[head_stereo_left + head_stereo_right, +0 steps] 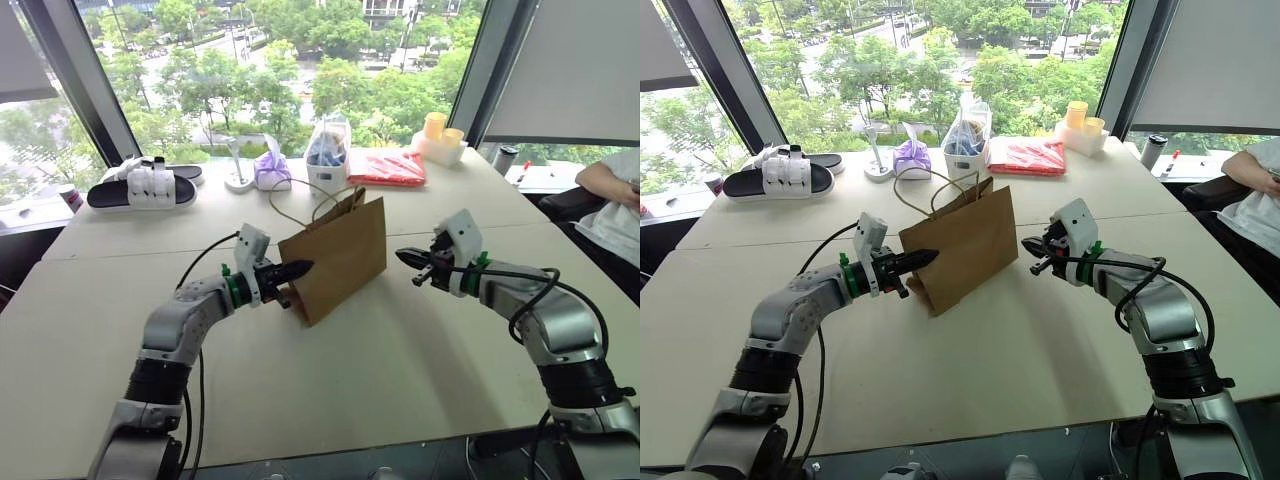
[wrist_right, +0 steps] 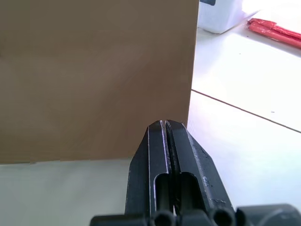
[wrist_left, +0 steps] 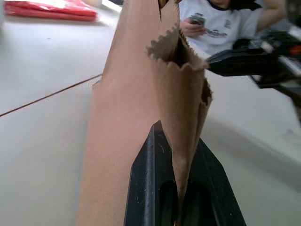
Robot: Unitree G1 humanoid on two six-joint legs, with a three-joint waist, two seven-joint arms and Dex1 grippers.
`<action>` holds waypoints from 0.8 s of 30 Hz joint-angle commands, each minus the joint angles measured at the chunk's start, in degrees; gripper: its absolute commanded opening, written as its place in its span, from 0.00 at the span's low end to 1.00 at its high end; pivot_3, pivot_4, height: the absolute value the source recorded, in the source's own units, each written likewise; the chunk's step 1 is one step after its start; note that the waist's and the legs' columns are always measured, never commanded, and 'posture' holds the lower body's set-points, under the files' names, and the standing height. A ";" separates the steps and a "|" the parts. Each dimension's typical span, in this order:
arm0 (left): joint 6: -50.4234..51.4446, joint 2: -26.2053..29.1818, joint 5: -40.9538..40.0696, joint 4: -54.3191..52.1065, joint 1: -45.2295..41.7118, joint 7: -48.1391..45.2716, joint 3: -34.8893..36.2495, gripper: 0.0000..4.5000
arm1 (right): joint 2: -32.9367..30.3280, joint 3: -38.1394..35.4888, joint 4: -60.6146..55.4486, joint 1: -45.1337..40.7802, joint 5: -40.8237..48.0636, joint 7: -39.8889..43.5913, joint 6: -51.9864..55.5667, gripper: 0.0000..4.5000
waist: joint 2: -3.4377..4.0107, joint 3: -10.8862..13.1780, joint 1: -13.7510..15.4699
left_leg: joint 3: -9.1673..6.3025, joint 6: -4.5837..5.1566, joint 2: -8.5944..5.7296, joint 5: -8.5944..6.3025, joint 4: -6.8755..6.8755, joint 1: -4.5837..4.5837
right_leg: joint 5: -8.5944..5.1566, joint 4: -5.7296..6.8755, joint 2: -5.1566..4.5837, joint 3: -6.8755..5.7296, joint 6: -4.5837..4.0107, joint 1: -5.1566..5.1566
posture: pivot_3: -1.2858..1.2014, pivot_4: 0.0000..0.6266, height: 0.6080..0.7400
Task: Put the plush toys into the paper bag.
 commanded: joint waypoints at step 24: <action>-20.64 3.79 11.76 30.66 -16.65 -38.16 -10.84 0.01 | -18.18 -18.54 -24.40 21.38 10.79 9.96 11.99 0.00 | -0.02 0.04 0.57 | 0.00 0.19 0.01 -0.11 0.19 -0.05 | -0.01 -0.15 -0.06 -0.08 0.01 0.18 | 0.52 0.24 1.00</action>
